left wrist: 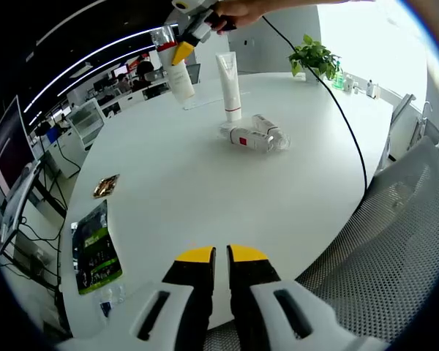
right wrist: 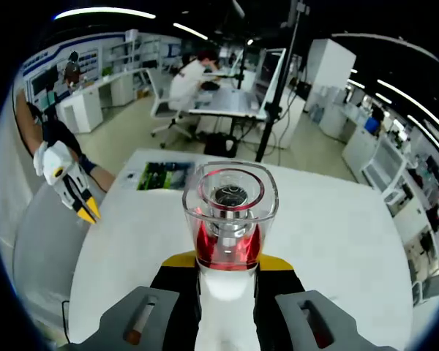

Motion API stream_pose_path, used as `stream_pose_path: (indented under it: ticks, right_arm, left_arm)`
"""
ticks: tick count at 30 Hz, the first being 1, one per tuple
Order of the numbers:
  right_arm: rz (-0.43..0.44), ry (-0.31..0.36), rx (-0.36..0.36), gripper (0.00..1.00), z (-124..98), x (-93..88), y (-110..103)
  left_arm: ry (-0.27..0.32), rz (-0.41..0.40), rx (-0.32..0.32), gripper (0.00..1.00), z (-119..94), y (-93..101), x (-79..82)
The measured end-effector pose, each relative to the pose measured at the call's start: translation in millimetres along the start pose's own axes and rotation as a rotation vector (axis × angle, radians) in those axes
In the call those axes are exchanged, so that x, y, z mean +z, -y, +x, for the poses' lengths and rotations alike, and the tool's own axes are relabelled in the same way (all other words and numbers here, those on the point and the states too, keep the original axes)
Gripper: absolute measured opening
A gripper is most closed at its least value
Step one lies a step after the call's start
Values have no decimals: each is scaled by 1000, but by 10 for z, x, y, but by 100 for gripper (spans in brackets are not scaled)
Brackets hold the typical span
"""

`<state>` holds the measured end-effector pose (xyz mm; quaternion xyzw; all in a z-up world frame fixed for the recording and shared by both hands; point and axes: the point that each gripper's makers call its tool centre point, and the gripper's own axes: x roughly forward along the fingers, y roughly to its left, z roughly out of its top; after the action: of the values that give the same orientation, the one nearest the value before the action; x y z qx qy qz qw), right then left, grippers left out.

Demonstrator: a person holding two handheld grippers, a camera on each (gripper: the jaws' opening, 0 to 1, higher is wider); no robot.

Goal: Arrange the skincare products in the storage area until every visible bottle or jar stands upright without overlapping.

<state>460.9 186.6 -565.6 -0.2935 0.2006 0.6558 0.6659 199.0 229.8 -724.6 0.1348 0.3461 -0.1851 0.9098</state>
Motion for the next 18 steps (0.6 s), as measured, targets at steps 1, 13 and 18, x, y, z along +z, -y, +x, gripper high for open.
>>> stream_pose_path:
  ticks: [1,13,18]
  right_arm:
    - [15,33,-10,20,-98,54,-43]
    - [165,261,-101,20,-890,91,-697]
    - [289,355,-103,20,-1056,-49,-1155]
  left_arm:
    - [-3,1,-1,3,3,4,-5]
    - [20,45,-36,8,-3,96,44]
    - [44,54,-45,11,-11,115,100]
